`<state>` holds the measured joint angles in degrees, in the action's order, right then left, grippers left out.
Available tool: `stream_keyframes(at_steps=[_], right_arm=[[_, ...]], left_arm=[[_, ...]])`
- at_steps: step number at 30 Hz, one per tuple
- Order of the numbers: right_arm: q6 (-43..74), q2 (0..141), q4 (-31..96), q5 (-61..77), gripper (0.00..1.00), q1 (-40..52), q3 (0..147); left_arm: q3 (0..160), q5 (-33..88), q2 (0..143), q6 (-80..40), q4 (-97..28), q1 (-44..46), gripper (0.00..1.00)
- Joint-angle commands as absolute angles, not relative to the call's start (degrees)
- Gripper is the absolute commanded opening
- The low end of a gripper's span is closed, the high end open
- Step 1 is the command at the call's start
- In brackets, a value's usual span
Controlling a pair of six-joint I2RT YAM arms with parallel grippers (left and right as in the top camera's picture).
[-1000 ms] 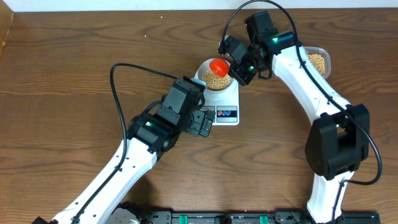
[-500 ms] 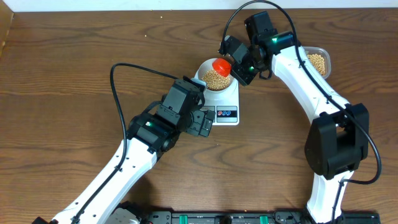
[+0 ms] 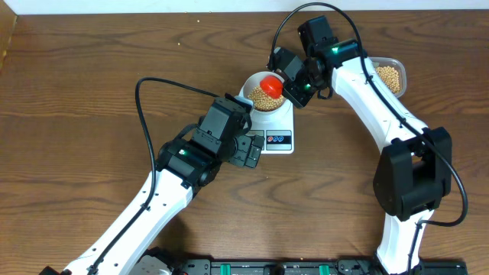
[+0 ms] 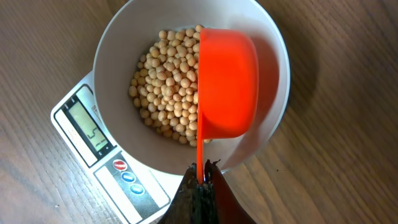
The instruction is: Scoop item into bowl and weigh 50g on scale
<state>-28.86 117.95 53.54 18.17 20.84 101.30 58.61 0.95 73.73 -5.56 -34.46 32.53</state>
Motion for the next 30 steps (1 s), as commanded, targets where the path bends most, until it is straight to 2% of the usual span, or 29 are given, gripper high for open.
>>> stream_keyframes(at_steps=[1,30], right_arm=[[-29.4,118.4,53.6,18.6,0.01,21.6,101.4],[-27.7,118.4,54.8,21.6,0.01,22.4,101.4]], left_arm=[[58.9,0.8,73.7,-5.0,-34.4,32.6,1.0],[58.9,0.8,73.7,-5.0,-34.4,32.6,1.0]])
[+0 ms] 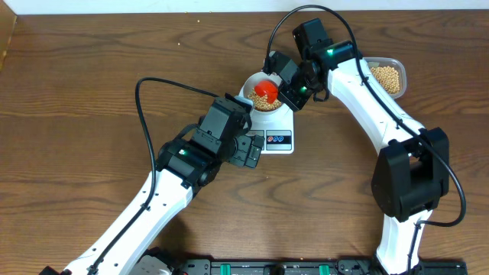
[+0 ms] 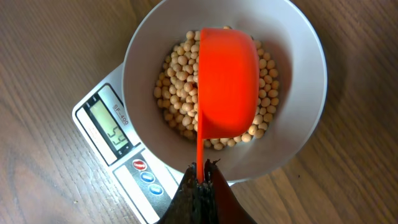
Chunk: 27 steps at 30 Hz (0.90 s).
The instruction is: Scoop item into bowl and weigh 50g on scale
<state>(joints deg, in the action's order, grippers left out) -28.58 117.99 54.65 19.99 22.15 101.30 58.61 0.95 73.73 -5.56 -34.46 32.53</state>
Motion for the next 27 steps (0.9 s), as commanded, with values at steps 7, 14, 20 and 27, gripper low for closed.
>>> stream_keyframes(at_steps=[7,14,20,27], right_arm=[[-25.3,118.4,53.5,22.2,0.01,21.3,101.6],[-24.3,118.4,53.1,27.5,0.01,20.3,102.3],[-23.8,118.0,53.1,31.4,0.01,19.1,102.3],[-22.7,116.7,53.2,34.8,0.01,17.3,102.4]], left_arm=[[58.8,0.8,73.7,-5.0,-34.4,32.6,1.0],[58.9,0.8,73.7,-5.0,-34.4,32.6,1.0],[58.9,0.8,73.7,-5.0,-34.4,32.6,1.0],[58.8,0.8,73.7,-5.0,-34.4,32.6,1.0]])
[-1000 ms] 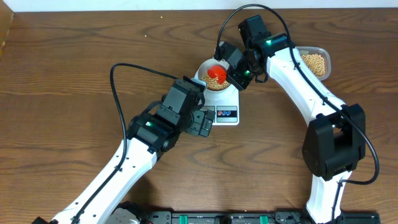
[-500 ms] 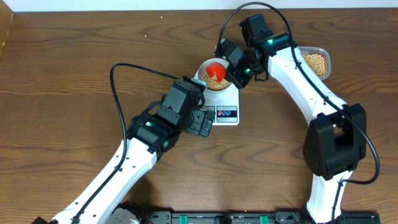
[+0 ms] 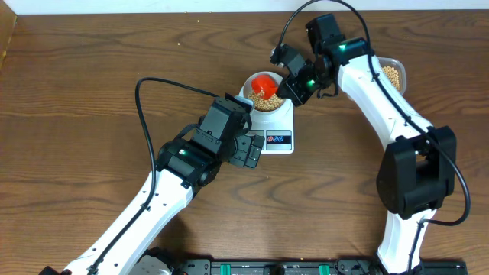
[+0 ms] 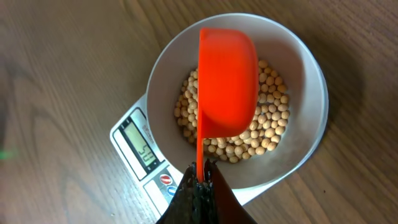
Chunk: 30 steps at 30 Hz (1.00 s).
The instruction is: Scoop item into bowl and weigh 50g on scale
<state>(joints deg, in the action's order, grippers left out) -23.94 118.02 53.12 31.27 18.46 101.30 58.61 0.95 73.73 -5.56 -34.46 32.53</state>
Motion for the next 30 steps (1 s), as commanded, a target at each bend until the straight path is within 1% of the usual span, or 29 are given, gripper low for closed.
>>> stream_keyframes(at_steps=[1,20,30], right_arm=[[-22.8,116.3,53.1,35.5,0.01,17.1,102.4],[-22.7,113.6,53.1,40.8,0.01,13.5,102.4],[-20.1,112.7,53.1,56.0,0.01,7.3,102.4]], left_arm=[[58.8,0.8,73.7,-5.0,-34.4,32.6,1.0],[58.9,0.8,73.7,-5.0,-34.4,32.6,1.0],[58.9,0.8,73.7,-5.0,-34.4,32.6,1.0]])
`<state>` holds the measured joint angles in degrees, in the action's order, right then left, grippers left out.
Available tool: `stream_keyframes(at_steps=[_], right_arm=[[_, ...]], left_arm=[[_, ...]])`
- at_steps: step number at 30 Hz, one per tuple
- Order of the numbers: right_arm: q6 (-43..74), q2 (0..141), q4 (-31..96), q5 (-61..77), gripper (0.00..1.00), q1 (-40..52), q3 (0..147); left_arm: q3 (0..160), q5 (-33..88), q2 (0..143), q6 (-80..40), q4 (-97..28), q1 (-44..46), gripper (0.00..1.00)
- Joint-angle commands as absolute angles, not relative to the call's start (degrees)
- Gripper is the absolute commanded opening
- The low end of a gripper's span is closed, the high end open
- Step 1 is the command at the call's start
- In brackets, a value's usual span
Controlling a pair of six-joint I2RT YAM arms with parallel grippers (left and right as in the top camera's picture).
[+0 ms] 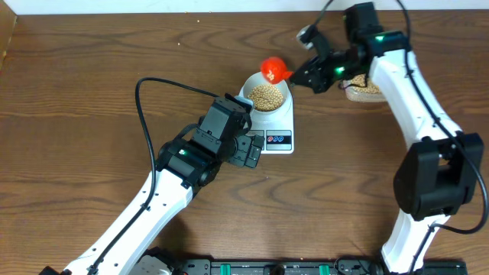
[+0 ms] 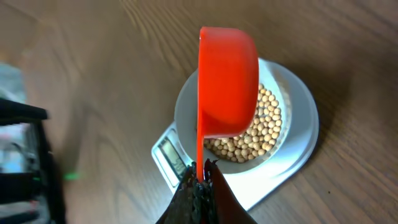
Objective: Scoop item into bowl and weigh 50g on scale
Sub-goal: 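Carry the red scoop right back over the soybean tub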
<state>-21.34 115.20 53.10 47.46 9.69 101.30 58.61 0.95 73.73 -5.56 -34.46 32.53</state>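
Note:
A white bowl [image 1: 247, 82] of pale beans [image 1: 267, 95] stands on the small white scale [image 1: 281, 122]. My right gripper [image 1: 296, 76] is shut on the thin handle of an orange scoop [image 1: 271, 69], which hangs above the bowl's far rim. In the right wrist view the scoop [image 2: 227, 81] shows its smooth outer side, high over the beans [image 2: 252, 134] and the bowl [image 2: 306, 121]; the gripper [image 2: 200, 171] pinches the handle. The scale's display [image 2: 169, 157] is too blurred to read. My left gripper [image 1: 249, 150] rests beside the scale's left front corner, its jaws unclear.
A clear container of beans [image 1: 365, 88] lies at the back right, mostly hidden under my right arm. The left arm stretches from the front edge up to the scale. Bare wooden table [image 1: 92, 76] lies to the left and at the front right.
My right gripper has risen and drawn back to the right with the scoop. The scoop was over the beans inside the bowl; now it hangs higher, at the bowl's far rim. The left arm stayed put.
The scoop was first turned over above the bowl's right half, close to the beans. Then it hung low over the bowl's middle. A second ago it was higher above the bowl, and now it is higher again and off toward the far rim.

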Motion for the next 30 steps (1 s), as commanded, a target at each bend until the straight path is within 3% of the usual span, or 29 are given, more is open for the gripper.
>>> stream_keyframes(at_steps=[1,15,30], right_arm=[[-20.1,112.7,53.2,57.5,0.01,6.5,102.4],[-20.2,112.3,58.5,58.3,0.01,-4.6,102.4],[-21.3,108.5,63.1,38.7,0.01,-17.2,102.4]], left_arm=[[58.8,0.8,73.7,-5.0,-34.4,32.6,1.0],[58.9,0.8,73.7,-5.0,-34.4,32.6,1.0],[58.8,0.8,73.7,-5.0,-34.4,32.6,1.0]])
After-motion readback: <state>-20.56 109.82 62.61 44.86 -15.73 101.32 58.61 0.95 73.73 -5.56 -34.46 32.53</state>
